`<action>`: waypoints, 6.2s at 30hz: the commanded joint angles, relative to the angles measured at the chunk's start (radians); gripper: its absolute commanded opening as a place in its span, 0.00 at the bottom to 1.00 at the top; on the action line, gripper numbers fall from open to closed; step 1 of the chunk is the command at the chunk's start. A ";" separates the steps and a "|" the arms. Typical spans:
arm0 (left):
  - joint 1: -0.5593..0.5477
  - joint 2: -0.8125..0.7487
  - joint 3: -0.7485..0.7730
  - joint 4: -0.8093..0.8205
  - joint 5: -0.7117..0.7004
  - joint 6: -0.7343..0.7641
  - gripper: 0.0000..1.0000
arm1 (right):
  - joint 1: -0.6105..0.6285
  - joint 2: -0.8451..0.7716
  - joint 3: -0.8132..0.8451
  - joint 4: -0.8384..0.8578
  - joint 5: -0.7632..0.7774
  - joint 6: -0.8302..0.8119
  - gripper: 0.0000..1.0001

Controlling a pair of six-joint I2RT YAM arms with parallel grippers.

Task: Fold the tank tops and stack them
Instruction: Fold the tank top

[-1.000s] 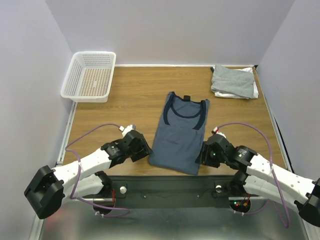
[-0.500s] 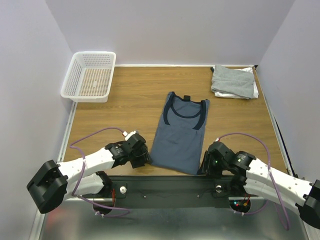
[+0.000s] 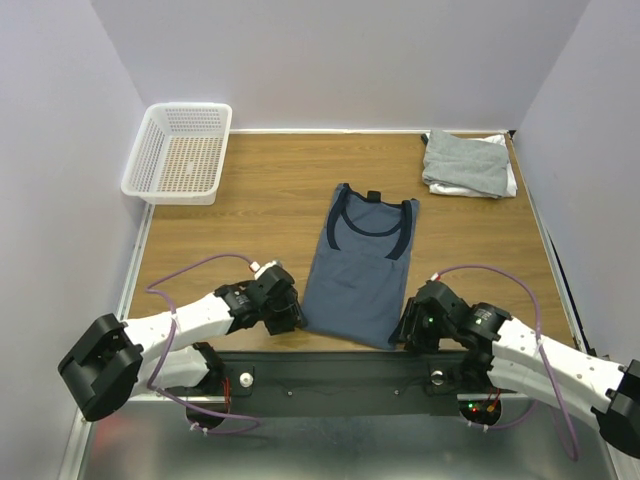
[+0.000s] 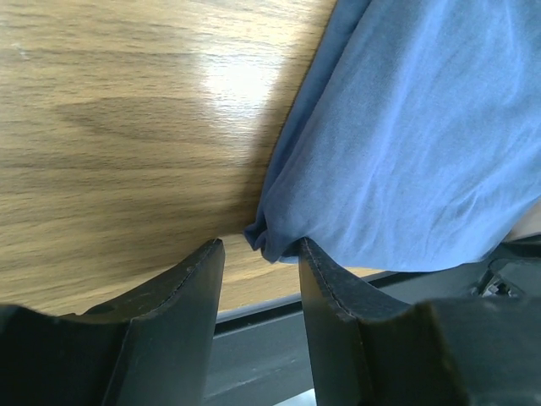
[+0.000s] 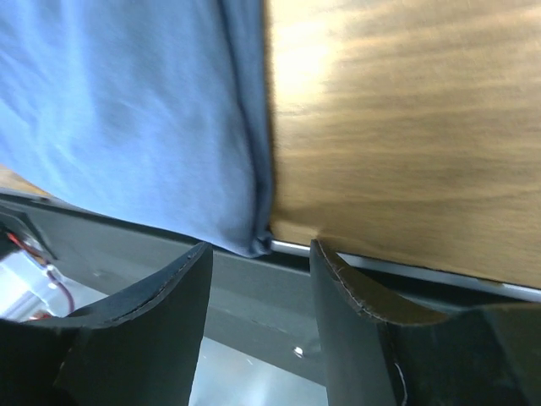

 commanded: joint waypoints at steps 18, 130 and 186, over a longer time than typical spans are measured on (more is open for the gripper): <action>-0.015 0.072 -0.008 0.075 -0.027 0.028 0.28 | 0.009 0.043 -0.090 0.184 0.018 0.069 0.43; 0.726 -0.084 0.325 0.083 -0.187 0.335 0.00 | 0.409 1.000 1.022 0.399 -0.024 -0.356 0.00; 0.271 0.574 0.883 0.288 -0.202 0.283 0.48 | -0.023 0.354 0.508 0.213 0.242 -0.307 0.64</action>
